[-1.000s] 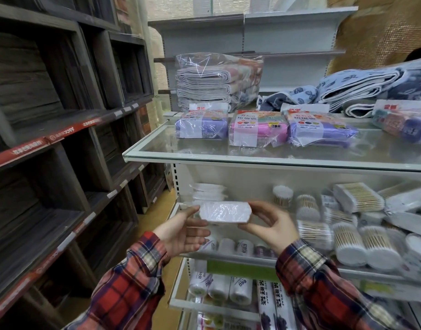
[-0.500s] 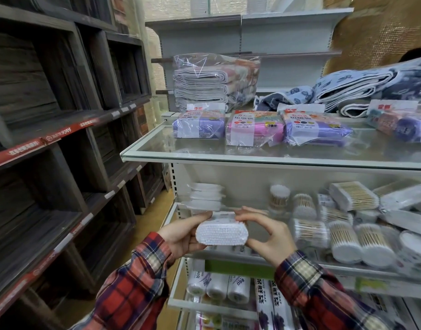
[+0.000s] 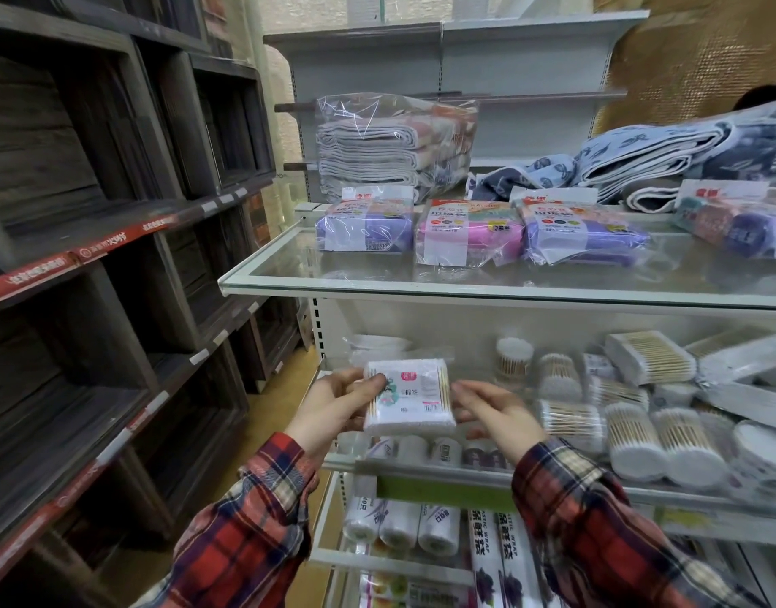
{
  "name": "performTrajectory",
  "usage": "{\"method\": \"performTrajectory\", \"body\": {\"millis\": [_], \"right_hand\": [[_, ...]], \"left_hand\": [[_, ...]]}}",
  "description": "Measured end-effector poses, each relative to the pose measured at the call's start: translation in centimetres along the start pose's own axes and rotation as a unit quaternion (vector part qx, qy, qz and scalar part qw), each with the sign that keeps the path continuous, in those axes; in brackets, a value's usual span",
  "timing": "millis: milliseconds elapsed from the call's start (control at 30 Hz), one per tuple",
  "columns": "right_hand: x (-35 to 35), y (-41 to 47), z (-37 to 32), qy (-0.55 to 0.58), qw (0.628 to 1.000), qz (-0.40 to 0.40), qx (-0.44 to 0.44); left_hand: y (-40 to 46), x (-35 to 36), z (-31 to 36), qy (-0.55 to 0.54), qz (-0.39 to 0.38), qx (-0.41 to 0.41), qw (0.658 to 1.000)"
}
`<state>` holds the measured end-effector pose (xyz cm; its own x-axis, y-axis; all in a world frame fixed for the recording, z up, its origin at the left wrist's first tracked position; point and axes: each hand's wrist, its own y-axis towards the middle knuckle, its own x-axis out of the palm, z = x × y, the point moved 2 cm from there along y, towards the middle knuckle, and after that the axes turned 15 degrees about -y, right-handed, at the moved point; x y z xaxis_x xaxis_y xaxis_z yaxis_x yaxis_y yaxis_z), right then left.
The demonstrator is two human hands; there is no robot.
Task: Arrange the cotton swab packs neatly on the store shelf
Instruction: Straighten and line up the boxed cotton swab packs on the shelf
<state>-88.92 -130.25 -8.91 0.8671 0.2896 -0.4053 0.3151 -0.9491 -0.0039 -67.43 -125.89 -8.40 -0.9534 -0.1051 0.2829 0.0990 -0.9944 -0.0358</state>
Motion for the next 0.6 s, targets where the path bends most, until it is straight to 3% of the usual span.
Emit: {"method": "performTrajectory", "body": {"millis": [167,600], "right_hand": [[1.4,0.1,-0.3,0.001,0.998,-0.058,-0.016],[4.5,2.1,1.1,0.036,0.999,-0.031,-0.008]], "left_hand": [[0.4,-0.6,-0.9,0.035,0.019,0.014,0.999],[0.7,-3.8,-3.0,0.038,0.103,0.067,0.992]]}}
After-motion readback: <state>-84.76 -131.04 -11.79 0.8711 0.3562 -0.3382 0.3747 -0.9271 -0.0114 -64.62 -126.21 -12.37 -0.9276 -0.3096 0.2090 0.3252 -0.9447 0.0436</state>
